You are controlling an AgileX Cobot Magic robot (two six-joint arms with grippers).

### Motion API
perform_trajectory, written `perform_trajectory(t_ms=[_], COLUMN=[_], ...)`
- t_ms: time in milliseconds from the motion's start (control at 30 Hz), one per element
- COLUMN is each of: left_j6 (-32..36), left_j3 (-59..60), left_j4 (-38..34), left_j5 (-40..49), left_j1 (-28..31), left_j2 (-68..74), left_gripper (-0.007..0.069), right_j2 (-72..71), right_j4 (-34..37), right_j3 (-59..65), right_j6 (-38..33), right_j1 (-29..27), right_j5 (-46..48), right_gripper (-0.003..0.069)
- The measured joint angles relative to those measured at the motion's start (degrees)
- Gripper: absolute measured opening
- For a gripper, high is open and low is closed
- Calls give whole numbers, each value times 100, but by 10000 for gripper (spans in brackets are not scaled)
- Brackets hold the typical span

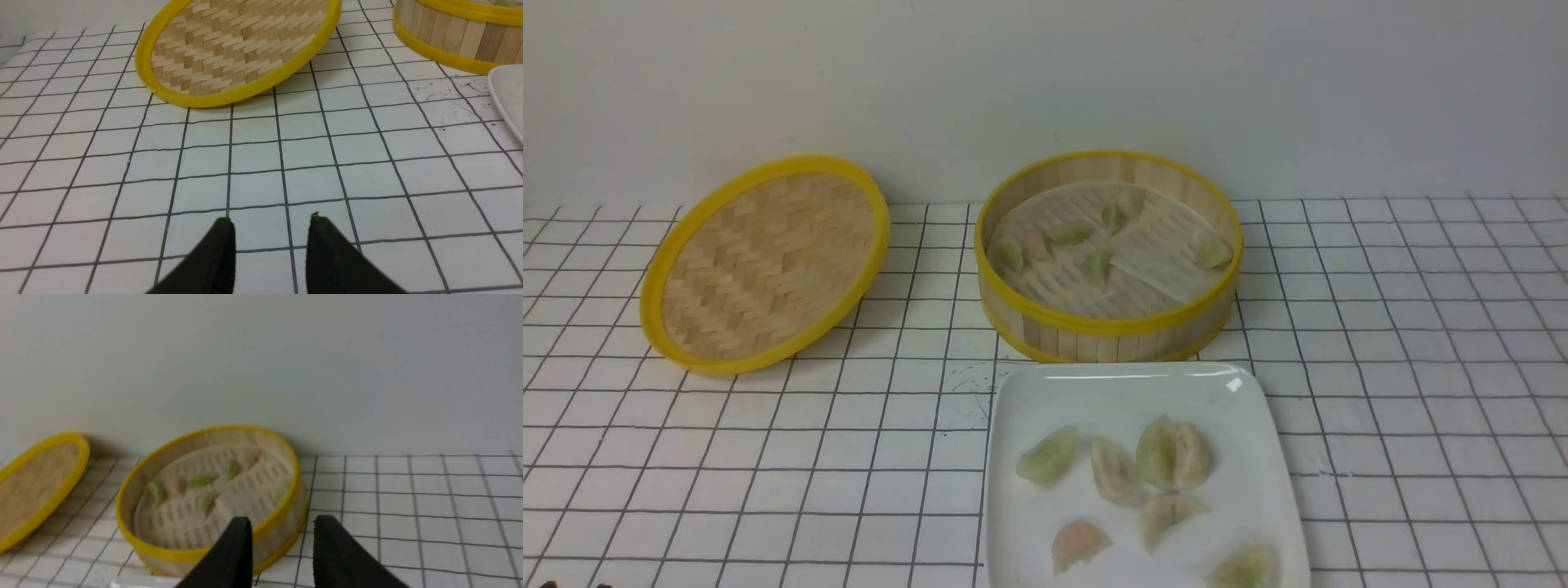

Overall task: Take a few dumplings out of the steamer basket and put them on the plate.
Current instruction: Use the right arm to grab a dumpling from inside the steamer

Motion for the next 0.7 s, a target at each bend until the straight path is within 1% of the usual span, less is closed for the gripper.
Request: perform_trajectory(t_ms=[33,100,200,267,400,467,567,700], left_j6=[0,0,0,0,0,0,0,0], left_j3=[0,0,0,0,0,0,0,0], left_j4=[0,5,5,5,5,5,5,5], left_j5=[0,0,0,0,0,0,0,0], left_j1=[0,0,0,0,0,0,0,0], left_j2=[0,0,0,0,0,0,0,0], left_gripper=[225,225,225,225,225,225,225,225], right_j2=[154,1028,2050,2683,3668,4133,4917,5566], right_j4=[0,14,41,78,258,442,780,887], right_j3=[-56,-770,-1638,-2282,-3244,-3771,-4651,-5349], right_j6=[-25,-272,-460,-573,-871,-1151,-1661,-1917], right_j1=[59,312,474,500,501,501,501,506], right_j5=[21,412,1038,1486,1997,2266,2906,3349], right_gripper=[202,202,202,202,202,202,210,228])
